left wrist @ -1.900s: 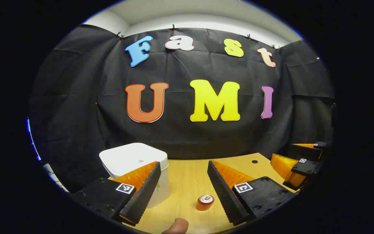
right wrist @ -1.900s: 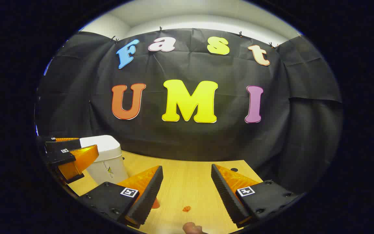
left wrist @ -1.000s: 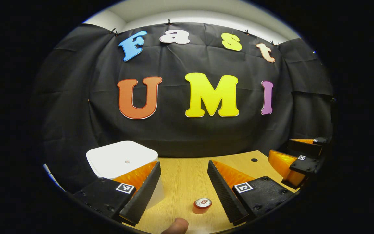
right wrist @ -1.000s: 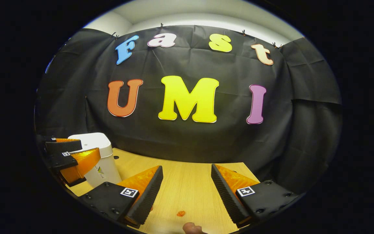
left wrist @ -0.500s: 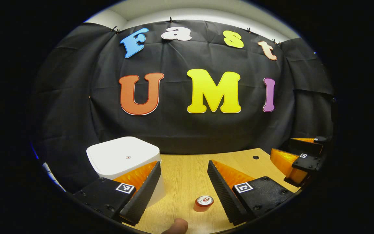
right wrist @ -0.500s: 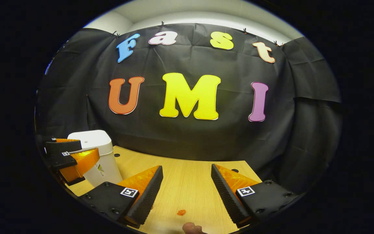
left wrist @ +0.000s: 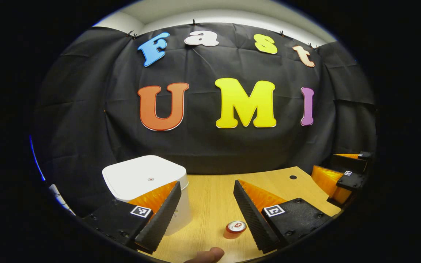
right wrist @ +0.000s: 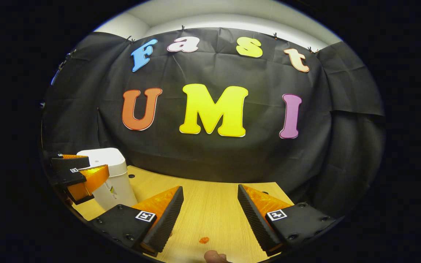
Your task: Press the lid of the desktop garbage bin to open it, pick up the crumpled paper on the desktop and throw it into the bin, then pick up the pop can on the desktop and drop it into the bin, and finally close the garbage bin lid.
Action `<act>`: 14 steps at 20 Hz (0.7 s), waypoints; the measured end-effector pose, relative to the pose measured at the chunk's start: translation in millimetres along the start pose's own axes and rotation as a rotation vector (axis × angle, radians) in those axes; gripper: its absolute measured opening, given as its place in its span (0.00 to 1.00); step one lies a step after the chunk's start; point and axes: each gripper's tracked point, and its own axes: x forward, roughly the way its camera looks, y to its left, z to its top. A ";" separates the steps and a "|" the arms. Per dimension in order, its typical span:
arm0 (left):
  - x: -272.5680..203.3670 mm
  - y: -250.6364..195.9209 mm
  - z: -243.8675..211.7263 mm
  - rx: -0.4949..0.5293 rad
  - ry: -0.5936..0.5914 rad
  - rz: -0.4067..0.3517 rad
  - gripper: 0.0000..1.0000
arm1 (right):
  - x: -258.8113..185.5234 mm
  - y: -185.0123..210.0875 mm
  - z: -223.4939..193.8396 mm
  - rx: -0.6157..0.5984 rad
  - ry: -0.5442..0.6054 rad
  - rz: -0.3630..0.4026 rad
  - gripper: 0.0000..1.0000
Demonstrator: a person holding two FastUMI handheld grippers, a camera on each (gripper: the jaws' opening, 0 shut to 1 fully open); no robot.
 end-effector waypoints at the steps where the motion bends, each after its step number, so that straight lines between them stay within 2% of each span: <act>1: 0.1 3.6 1.6 0.000 -0.001 0.008 0.95 | 1.0 1.4 -1.1 -0.003 0.005 0.002 0.94; 8: 29.6 46.7 2.4 -0.027 0.023 0.088 0.95 | 10.8 8.0 -3.6 -0.022 0.018 -0.009 0.94; 10: 38.2 51.7 2.9 -0.045 0.029 0.086 0.95 | 13.6 9.1 -3.8 -0.028 0.021 -0.016 0.94; 14: 47.5 58.1 -3.5 -0.038 0.070 0.092 0.81 | 15.0 13.2 -2.2 -0.041 0.023 -0.027 0.94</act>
